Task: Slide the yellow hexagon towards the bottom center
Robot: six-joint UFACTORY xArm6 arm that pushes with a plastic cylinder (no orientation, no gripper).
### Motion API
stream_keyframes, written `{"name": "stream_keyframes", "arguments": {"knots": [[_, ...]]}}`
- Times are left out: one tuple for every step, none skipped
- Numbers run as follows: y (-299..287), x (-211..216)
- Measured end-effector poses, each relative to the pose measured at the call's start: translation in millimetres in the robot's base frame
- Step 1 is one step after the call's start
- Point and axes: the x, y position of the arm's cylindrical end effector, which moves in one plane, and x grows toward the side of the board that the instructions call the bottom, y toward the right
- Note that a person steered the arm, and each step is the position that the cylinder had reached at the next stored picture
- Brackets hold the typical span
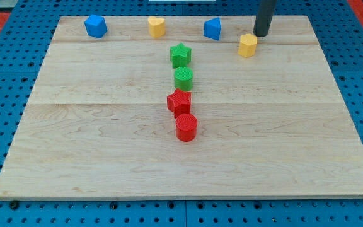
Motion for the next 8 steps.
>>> {"name": "stream_keyframes", "arguments": {"knots": [[0, -3], [0, -5], [0, -21], [4, -29], [6, -29], [8, -29], [8, -28], [-18, 6]]}}
